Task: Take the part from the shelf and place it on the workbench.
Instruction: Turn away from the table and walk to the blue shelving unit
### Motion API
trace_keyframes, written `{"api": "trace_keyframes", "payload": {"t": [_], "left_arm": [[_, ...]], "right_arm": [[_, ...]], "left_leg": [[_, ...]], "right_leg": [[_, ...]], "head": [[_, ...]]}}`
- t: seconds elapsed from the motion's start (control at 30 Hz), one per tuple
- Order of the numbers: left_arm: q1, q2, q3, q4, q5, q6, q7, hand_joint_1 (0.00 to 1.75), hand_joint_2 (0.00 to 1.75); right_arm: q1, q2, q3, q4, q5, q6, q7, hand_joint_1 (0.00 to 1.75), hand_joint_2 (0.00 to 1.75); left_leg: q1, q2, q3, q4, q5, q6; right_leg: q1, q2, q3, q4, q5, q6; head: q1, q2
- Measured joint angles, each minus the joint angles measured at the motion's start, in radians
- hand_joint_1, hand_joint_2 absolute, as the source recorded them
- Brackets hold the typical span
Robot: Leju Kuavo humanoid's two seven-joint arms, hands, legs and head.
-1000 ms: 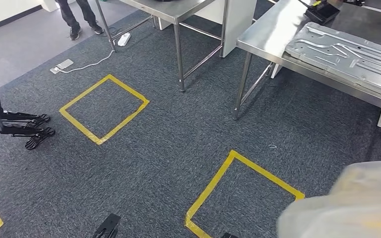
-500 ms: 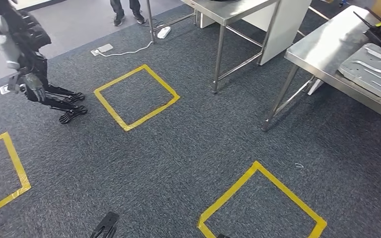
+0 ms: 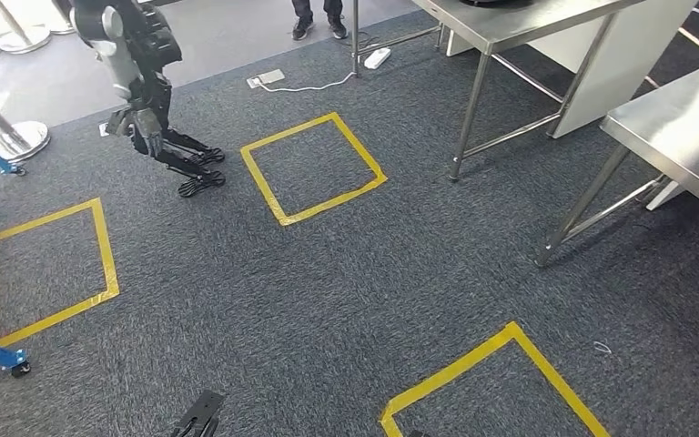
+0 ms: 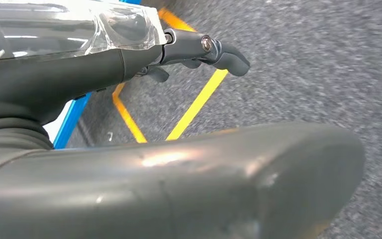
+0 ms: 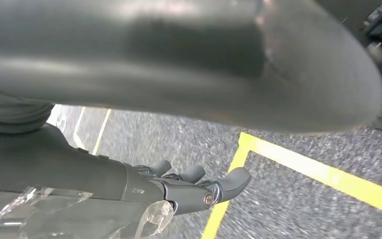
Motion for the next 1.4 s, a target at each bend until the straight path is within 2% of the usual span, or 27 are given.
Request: {"api": "trace_keyframes", "payload": {"t": [0.03,0.07,0.13,0.2,0.27,0.33,0.4,0.43,0.47,0.5,0.53,0.57,0.63,0.7,0.77,0.83,0.9,0.97,1.0,1.03,1.07,1.17,1.2,1.27,1.3,1.33,1.4], "left_arm": [[0.001,0.0,0.0,0.0,0.0,0.0,0.0,0.0,0.0],[0.0,0.0,-0.001,0.0,0.0,0.0,0.0,0.0,0.0],[-0.003,0.0,-0.001,0.0,0.0,0.0,-0.002,0.0,0.0],[-0.004,0.0,-0.002,0.0,0.0,0.001,-0.003,0.0,0.0],[0.001,0.001,-0.002,0.0,0.0,0.002,-0.003,0.0,0.0],[0.002,0.002,-0.002,0.0,0.0,0.003,-0.003,0.0,0.0],[-0.001,0.002,-0.002,0.0,0.0,0.003,-0.003,0.0,0.0],[-0.003,0.002,-0.002,0.0,0.0,0.003,-0.003,0.0,0.0],[-0.003,0.002,-0.002,0.0,0.0,0.003,-0.003,0.0,0.0],[-0.002,0.002,-0.002,0.0,0.0,0.003,-0.003,0.0,0.0],[-0.001,0.001,-0.002,0.0,0.0,0.003,-0.003,0.0,0.0],[-0.001,0.001,-0.002,0.0,0.0,0.003,-0.003,0.0,0.0],[-0.001,0.001,-0.002,0.0,0.0,0.003,-0.003,0.0,0.0],[-0.001,0.0,-0.002,0.0,0.0,0.003,-0.003,0.0,0.0],[0.004,0.001,-0.002,0.0,0.0,0.002,-0.003,0.0,0.0],[0.009,-0.001,-0.003,0.0,0.0,0.002,-0.003,0.0,0.0],[0.007,-0.002,-0.004,0.0,0.0,0.001,-0.003,0.0,0.0],[0.004,-0.002,-0.004,0.0,0.0,0.0,-0.003,0.0,0.0],[0.004,-0.002,-0.004,0.0,0.0,0.0,-0.003,0.0,0.0],[0.005,-0.002,-0.004,0.0,0.0,0.0,-0.003,0.0,0.0],[0.005,-0.002,-0.004,0.0,0.0,0.0,-0.003,0.0,0.0],[0.0,-0.002,-0.004,0.0,0.0,0.0,-0.003,0.0,0.0],[0.0,-0.002,-0.004,0.0,0.0,0.0,-0.003,0.0,0.0],[0.002,-0.001,-0.004,0.0,0.001,0.001,-0.003,0.0,0.0],[0.004,-0.001,-0.003,0.0,0.001,0.001,-0.003,0.0,0.0],[0.004,-0.001,-0.003,0.0,0.001,0.002,-0.003,0.0,0.0],[0.001,-0.001,-0.003,0.0,0.001,0.003,-0.003,0.0,0.0]], "right_arm": [[-0.001,0.0,0.0,0.0,0.0,0.0,0.0,0.0,0.0],[-0.003,0.0,0.0,0.0,0.0,0.0,-0.001,0.0,0.0],[-0.004,0.001,0.0,0.0,0.0,0.0,-0.001,0.0,0.0],[-0.004,0.001,0.0,0.0,0.001,-0.001,-0.002,0.0,0.0],[-0.007,0.002,0.0,0.0,0.001,-0.002,-0.003,0.0,0.0],[-0.008,0.002,0.0,0.0,0.001,-0.002,-0.004,0.0,0.0],[-0.005,0.001,0.0,0.0,0.001,-0.002,-0.005,0.0,0.0],[-0.003,0.001,0.001,0.0,0.0,-0.002,-0.005,0.0,0.0],[-0.002,0.001,0.001,0.0,0.0,-0.002,-0.005,0.0,0.0],[-0.001,0.001,0.002,0.0,0.0,-0.002,-0.005,0.0,0.0],[-0.001,0.001,0.002,0.0,-0.001,-0.002,-0.005,0.0,0.0],[0.0,0.001,0.002,0.0,-0.001,-0.003,-0.005,0.0,0.0],[0.0,0.0,0.002,0.001,-0.001,-0.004,-0.005,0.0,0.0],[-0.001,0.0,0.002,0.001,-0.001,-0.005,-0.005,0.0,0.0],[-0.006,0.001,0.002,0.001,-0.001,-0.004,-0.006,0.0,0.0],[-0.008,0.001,0.002,0.001,-0.001,-0.005,-0.007,0.0,0.0],[-0.005,0.0,0.002,0.001,-0.001,-0.006,-0.007,0.0,0.0],[-0.003,-0.001,0.002,0.001,-0.001,-0.006,-0.007,0.0,0.0],[-0.003,-0.001,0.002,0.002,-0.002,-0.006,-0.007,0.0,0.0],[-0.003,-0.001,0.002,0.002,-0.002,-0.006,-0.007,0.0,0.0],[-0.004,-0.001,0.002,0.002,-0.002,-0.006,-0.008,0.0,0.0],[-0.005,-0.001,0.002,0.002,-0.001,-0.005,-0.009,0.0,0.0],[-0.005,-0.001,0.002,0.002,-0.001,-0.005,-0.009,0.0,0.0],[-0.009,-0.001,0.002,0.002,0.0,-0.005,-0.01,0.0,0.0],[-0.01,-0.001,0.002,0.002,0.0,-0.005,-0.011,0.0,0.0],[-0.011,-0.001,0.003,0.002,0.0,-0.005,-0.012,0.0,0.0],[-0.008,-0.001,0.003,0.002,0.0,-0.005,-0.012,0.0,0.0]], "left_leg": [[0.0,0.004,0.021,-0.035,0.021,0.001],[-0.001,0.016,0.06,-0.104,0.052,0.004],[-0.009,0.061,0.138,-0.25,0.099,0.013],[-0.02,0.078,0.162,-0.306,0.11,0.023],[-0.021,0.054,0.16,-0.31,0.115,0.034],[-0.016,0.032,0.165,-0.319,0.121,0.047],[-0.013,0.009,0.169,-0.322,0.125,0.056],[-0.013,-0.004,0.169,-0.321,0.125,0.058],[-0.013,-0.019,0.169,-0.321,0.125,0.058],[-0.012,-0.034,0.17,-0.32,0.125,0.058],[-0.011,-0.05,0.171,-0.319,0.125,0.058],[-0.009,-0.066,0.172,-0.317,0.124,0.056],[-0.006,-0.095,0.169,-0.308,0.119,0.047],[-0.005,-0.117,0.161,-0.303,0.119,0.034],[0.0,-0.133,0.155,-0.306,0.124,0.022],[0.0,-0.09,0.138,-0.276,0.105,0.013],[-0.002,-0.023,0.085,-0.163,0.046,0.006],[-0.001,-0.005,0.021,-0.025,-0.008,0.002],[-0.001,-0.003,0.007,0.006,-0.014,0.002],[-0.001,-0.001,0.014,-0.007,-0.001,0.004],[-0.002,0.006,0.042,-0.059,0.027,0.006],[-0.014,0.065,0.147,-0.263,0.101,0.021],[-0.02,0.075,0.159,-0.291,0.107,0.026],[-0.027,0.057,0.157,-0.3,0.11,0.038],[-0.026,0.045,0.159,-0.304,0.113,0.044],[-0.023,0.034,0.161,-0.309,0.116,0.052],[-0.017,0.01,0.165,-0.315,0.121,0.063]], "right_leg": [[0.0,-0.013,0.001,0.0,-0.001,0.0],[0.001,-0.025,0.004,0.0,-0.003,0.002],[0.005,-0.048,0.009,0.001,-0.009,0.009],[0.009,-0.067,0.013,0.0,-0.013,0.018],[0.008,-0.082,0.016,-0.001,-0.017,0.026],[0.004,-0.051,0.006,0.034,-0.046,0.034],[0.001,0.002,-0.046,0.151,-0.109,0.037],[0.001,0.017,-0.081,0.223,-0.137,0.039],[0.0,0.023,-0.109,0.276,-0.15,0.041],[-0.001,0.026,-0.122,0.295,-0.145,0.043],[-0.003,0.029,-0.115,0.272,-0.12,0.045],[-0.007,0.036,-0.09,0.212,-0.082,0.047],[-0.017,0.084,-0.031,0.077,-0.022,0.05],[-0.02,0.113,-0.007,0.021,-0.007,0.044],[-0.014,0.092,-0.008,0.019,-0.004,0.031],[-0.012,0.067,-0.007,0.015,0.0,0.015],[-0.008,0.039,-0.007,0.013,0.0,0.003],[-0.002,0.01,-0.006,0.013,-0.002,-0.001],[-0.001,-0.004,-0.006,0.014,-0.003,-0.002],[0.0,-0.017,-0.005,0.014,-0.005,-0.002],[0.0,-0.029,-0.004,0.014,-0.006,-0.001],[0.005,-0.062,0.004,0.014,-0.014,0.01],[0.007,-0.072,0.006,0.014,-0.016,0.014],[0.006,-0.09,0.01,0.011,-0.018,0.024],[0.004,-0.085,0.012,0.013,-0.023,0.029],[0.001,-0.065,0.006,0.028,-0.036,0.033],[-0.002,-0.005,-0.036,0.122,-0.09,0.037]], "head": [[0.0,0.0],[0.0,0.0],[0.0,0.0],[0.002,0.0],[0.002,0.0],[0.003,0.0],[0.005,0.0],[0.006,0.0],[0.007,0.0],[0.007,0.0],[0.007,0.0],[0.007,0.0],[0.007,0.0],[0.007,0.0],[0.006,0.0],[0.005,0.0],[0.002,0.0],[0.001,0.0],[0.001,0.0],[0.0,0.0],[0.0,0.0],[0.001,0.0],[0.002,0.0],[0.003,0.0],[0.003,0.0],[0.004,0.0],[0.006,0.0]]}}
